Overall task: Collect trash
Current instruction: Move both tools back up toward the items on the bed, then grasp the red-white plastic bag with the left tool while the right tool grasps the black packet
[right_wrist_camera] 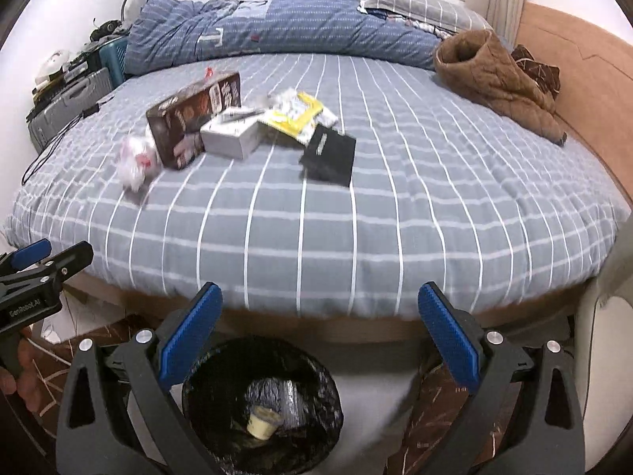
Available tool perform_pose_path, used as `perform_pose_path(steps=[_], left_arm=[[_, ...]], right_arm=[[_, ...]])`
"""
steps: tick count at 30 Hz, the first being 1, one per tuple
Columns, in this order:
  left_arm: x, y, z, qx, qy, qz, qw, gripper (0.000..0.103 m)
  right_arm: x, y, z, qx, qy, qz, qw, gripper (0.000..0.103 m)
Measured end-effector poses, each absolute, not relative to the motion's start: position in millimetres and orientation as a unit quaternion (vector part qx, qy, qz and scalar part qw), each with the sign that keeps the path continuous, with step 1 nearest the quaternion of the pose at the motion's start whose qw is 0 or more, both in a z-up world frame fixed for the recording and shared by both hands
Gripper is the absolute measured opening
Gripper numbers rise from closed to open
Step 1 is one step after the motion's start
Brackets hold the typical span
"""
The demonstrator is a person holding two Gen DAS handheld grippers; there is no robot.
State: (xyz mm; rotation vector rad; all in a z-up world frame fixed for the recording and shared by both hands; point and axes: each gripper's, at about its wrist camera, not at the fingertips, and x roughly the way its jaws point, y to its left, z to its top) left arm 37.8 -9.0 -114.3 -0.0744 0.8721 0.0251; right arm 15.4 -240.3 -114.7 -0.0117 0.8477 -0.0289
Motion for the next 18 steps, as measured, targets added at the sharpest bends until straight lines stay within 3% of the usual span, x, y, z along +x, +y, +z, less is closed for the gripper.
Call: perform_pose_path(steps=[18], left_arm=[[162,15,-122,-0.044,0.416,0.017,0.908,0.096]], right_arm=[[162,-262,-131,0.033,0.399,-0.029,0.916,0.095]])
